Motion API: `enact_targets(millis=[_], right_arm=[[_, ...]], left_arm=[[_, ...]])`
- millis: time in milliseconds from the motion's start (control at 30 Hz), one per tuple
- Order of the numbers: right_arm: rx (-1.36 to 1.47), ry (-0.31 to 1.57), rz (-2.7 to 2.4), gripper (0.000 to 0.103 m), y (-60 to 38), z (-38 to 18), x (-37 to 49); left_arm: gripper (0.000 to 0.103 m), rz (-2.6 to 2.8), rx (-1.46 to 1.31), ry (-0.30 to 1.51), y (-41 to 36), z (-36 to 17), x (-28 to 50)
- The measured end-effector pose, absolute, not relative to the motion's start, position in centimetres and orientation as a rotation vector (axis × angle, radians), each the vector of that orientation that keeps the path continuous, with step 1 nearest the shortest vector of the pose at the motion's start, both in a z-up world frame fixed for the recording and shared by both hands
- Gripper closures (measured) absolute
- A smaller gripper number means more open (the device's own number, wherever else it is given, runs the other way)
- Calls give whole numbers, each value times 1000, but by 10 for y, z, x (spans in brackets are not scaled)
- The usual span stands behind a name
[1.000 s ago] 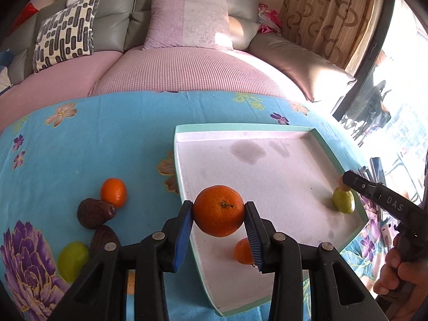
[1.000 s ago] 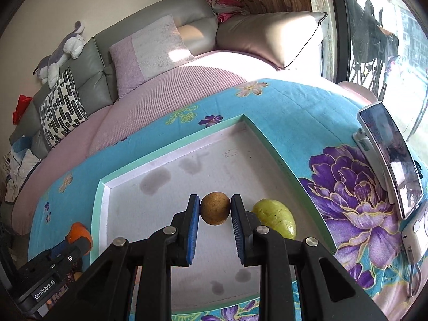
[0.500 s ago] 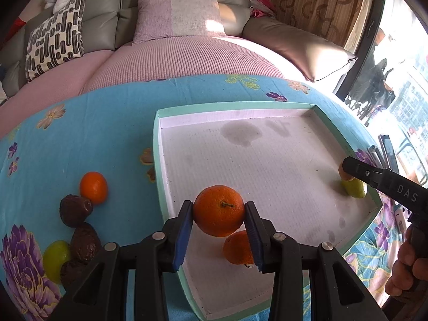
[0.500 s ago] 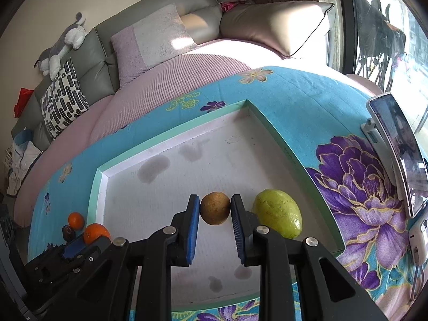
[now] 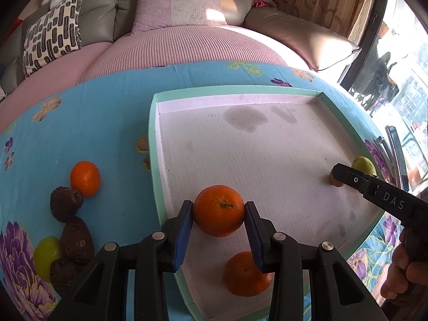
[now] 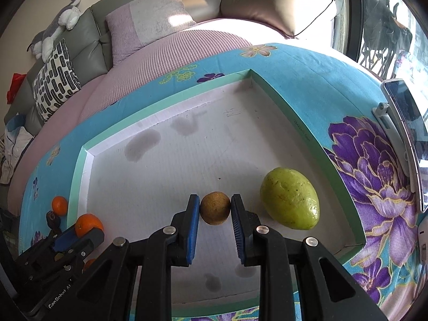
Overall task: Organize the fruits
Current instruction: 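Carry the orange with the left gripper into the tray while the right gripper carries the kiwi there, then open the left gripper releasing the orange while the right gripper releases the kiwi in the tray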
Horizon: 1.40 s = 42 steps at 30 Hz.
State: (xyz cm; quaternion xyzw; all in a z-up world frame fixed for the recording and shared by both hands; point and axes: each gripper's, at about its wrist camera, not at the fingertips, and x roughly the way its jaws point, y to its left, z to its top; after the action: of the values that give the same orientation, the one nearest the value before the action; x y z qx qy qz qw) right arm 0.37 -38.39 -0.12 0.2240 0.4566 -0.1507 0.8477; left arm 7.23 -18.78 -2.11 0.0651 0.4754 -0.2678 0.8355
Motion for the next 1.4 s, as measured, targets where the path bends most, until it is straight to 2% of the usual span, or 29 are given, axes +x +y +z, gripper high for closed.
enact_targets(millis=[533,967,1133,1400], right_arm=[[455,964,-338,77,-382,5,3],[419,889,-342,77,-379,32,-6],[416,905,-342,77,-378,28,-4],[403,927,-333,77,-375,23,0]], left_arm=[[60,-567,154,1010,-189,-18,70],[59,-584,136,943,-180,11,63],[50,-562,122,937,-173,13,67],[49,-497,91,946,-152,10,79]])
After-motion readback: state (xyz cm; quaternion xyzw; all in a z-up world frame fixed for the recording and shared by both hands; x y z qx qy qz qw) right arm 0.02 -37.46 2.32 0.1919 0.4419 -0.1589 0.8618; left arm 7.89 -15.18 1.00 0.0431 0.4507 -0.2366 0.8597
